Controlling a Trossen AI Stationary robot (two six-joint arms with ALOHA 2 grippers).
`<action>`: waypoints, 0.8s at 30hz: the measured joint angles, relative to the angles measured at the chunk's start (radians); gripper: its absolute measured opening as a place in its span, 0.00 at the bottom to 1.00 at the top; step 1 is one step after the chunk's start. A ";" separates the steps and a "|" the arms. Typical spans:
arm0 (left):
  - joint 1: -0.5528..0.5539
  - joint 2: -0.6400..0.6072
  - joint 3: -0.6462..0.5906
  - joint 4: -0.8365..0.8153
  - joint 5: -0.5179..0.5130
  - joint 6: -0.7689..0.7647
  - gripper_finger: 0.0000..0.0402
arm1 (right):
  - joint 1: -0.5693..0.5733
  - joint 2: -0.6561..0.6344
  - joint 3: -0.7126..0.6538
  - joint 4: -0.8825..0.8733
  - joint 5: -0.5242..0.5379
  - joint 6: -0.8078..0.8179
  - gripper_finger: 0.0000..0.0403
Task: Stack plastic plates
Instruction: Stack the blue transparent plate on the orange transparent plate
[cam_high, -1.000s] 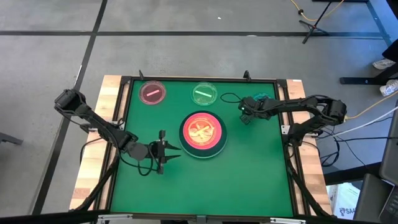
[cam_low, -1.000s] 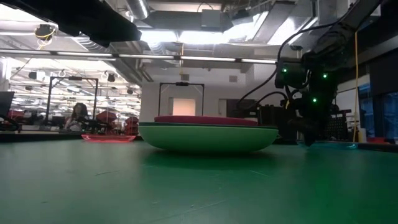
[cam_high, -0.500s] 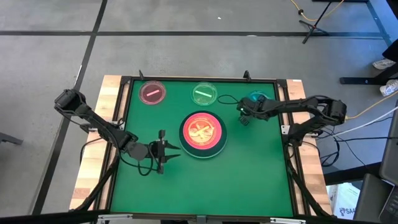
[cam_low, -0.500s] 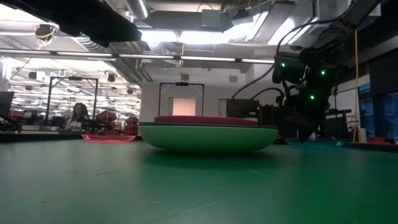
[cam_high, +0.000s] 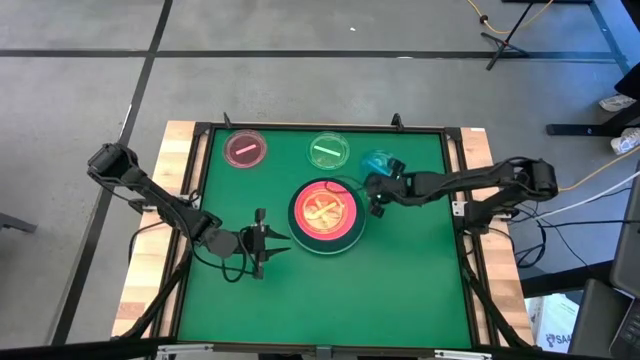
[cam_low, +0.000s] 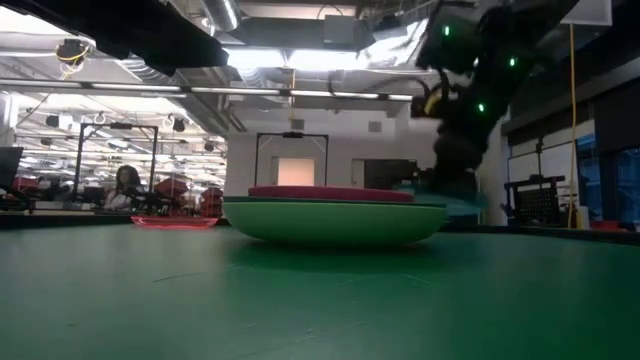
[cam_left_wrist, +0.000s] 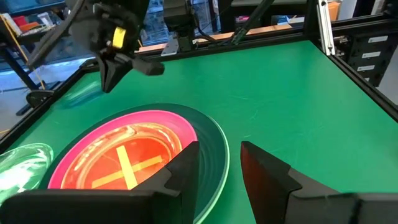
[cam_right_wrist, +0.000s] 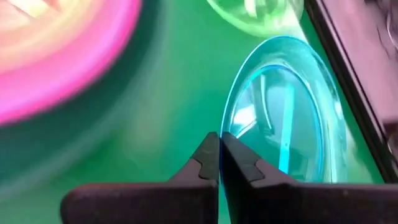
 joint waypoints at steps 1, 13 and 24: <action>0.000 0.000 0.000 0.000 0.000 0.000 0.27 | 0.019 0.000 0.010 0.011 -0.001 -0.003 0.01; 0.000 0.000 0.000 0.000 0.001 0.000 0.27 | 0.235 0.000 0.052 0.244 -0.024 -0.209 0.01; 0.000 0.000 0.000 0.000 0.001 0.000 0.27 | 0.254 0.067 0.052 0.495 -0.277 -0.238 0.01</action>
